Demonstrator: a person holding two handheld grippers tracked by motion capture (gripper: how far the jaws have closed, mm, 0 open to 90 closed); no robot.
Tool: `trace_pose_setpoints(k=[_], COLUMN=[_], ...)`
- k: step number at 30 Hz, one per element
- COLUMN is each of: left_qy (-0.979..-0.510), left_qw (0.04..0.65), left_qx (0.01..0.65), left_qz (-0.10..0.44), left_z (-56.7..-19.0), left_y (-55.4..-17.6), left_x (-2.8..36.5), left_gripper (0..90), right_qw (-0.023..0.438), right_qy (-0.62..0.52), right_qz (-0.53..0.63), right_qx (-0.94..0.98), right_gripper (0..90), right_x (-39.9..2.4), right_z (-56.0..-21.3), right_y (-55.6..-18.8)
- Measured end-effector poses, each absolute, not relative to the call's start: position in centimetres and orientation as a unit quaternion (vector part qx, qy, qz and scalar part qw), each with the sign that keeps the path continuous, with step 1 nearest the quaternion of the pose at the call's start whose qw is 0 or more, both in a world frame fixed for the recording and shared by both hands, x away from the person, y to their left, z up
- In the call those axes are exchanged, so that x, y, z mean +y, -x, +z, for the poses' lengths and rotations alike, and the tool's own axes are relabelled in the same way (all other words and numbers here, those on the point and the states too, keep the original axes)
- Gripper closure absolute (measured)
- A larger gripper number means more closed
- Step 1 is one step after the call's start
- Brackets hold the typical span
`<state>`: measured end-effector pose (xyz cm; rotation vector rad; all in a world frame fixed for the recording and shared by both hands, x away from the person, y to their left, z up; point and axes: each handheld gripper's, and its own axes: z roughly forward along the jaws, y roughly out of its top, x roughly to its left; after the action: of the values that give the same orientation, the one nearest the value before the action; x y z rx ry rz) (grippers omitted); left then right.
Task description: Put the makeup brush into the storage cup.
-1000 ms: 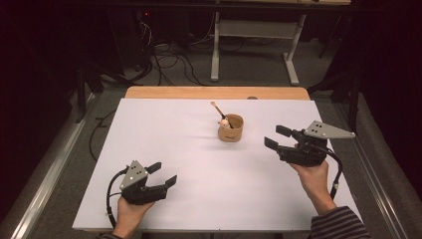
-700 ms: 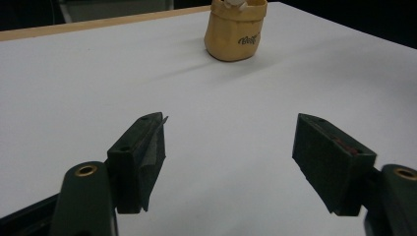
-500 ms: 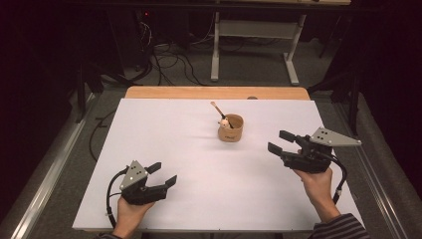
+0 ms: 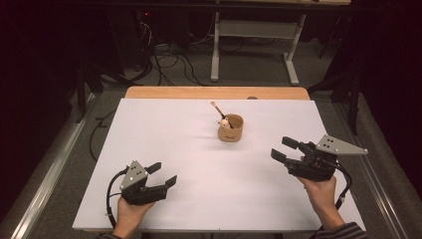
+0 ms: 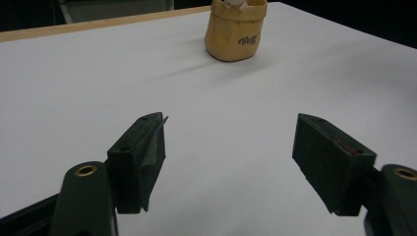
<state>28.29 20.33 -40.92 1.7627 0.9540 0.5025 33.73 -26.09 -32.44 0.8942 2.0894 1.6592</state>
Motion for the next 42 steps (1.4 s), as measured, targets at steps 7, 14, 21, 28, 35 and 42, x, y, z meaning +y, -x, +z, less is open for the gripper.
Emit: trace_pose_setpoints(k=[7,14,21,28,35,42], left_qy=[-0.733,-0.732,-0.732,-0.727,-0.728,-0.728], left_qw=[0.512,0.513,0.514,0.519,0.519,0.518], left_qx=[0.395,0.395,0.395,0.399,0.399,0.399], left_qz=[0.210,0.211,0.210,0.206,0.205,0.205], left_z=[-40.9,-40.9,-40.9,-40.9,-40.9,-40.9], left_y=[-28.2,-28.2,-28.2,-28.3,-28.3,-28.3], left_x=[20.3,20.3,20.3,20.5,20.5,20.5], left_gripper=[28.9,29.0,29.0,29.0,29.0,29.0], right_qw=[0.162,0.164,0.165,0.161,0.159,0.153], right_qy=[-0.315,-0.319,-0.322,-0.322,-0.325,-0.329], right_qz=[0.582,0.580,0.579,0.576,0.576,0.574], right_qx=[0.732,0.731,0.731,0.733,0.733,0.734], right_gripper=[38.6,36.7,35.6,34.0,33.7,33.6], right_x=[-26.5,-26.9,-27.2,-27.1,-27.1,-27.0], right_z=[-33.0,-33.7,-34.4,-35.2,-35.7,-36.4], right_y=[-33.1,-32.5,-32.1,-31.9,-31.8,-31.6])
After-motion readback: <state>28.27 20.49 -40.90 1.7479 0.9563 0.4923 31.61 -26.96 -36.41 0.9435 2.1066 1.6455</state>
